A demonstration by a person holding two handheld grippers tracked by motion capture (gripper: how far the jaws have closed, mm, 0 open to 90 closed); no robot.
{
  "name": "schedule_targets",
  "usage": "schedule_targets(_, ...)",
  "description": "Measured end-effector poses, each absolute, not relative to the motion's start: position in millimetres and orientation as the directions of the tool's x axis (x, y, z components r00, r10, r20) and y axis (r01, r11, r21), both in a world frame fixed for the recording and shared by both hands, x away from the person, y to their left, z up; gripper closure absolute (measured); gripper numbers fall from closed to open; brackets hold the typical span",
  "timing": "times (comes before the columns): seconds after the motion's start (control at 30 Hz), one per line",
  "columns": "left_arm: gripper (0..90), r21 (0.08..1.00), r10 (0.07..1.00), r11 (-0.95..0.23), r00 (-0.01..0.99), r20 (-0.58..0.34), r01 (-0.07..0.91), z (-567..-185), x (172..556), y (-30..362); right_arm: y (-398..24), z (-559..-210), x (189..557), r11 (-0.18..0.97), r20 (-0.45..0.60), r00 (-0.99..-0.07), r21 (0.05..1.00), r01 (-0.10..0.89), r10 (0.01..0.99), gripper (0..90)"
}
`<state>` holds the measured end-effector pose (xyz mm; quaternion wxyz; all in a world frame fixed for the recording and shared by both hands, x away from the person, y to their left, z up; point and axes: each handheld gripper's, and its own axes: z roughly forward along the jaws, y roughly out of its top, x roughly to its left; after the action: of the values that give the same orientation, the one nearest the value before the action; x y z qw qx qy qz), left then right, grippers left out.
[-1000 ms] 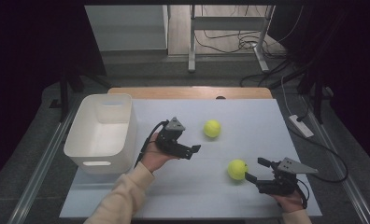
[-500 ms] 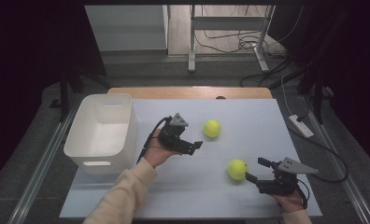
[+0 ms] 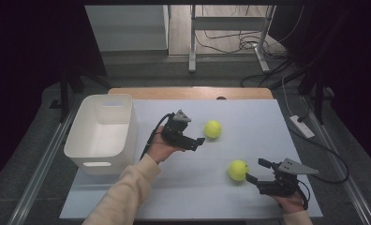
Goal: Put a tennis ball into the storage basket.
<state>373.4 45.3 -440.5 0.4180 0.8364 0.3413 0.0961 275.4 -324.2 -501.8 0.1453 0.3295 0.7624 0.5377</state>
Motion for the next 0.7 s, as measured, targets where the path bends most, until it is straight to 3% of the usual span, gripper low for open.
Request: schedule_targets(0.7, 6.0, 0.753, 0.656, -0.417, 0.742, -0.138, 0.509, -451.6, 391.6, 38.6, -324.6, -502.2, 275.9, 0.204, 0.133, -0.739, 0.915, 0.347, 0.660, 14.8)
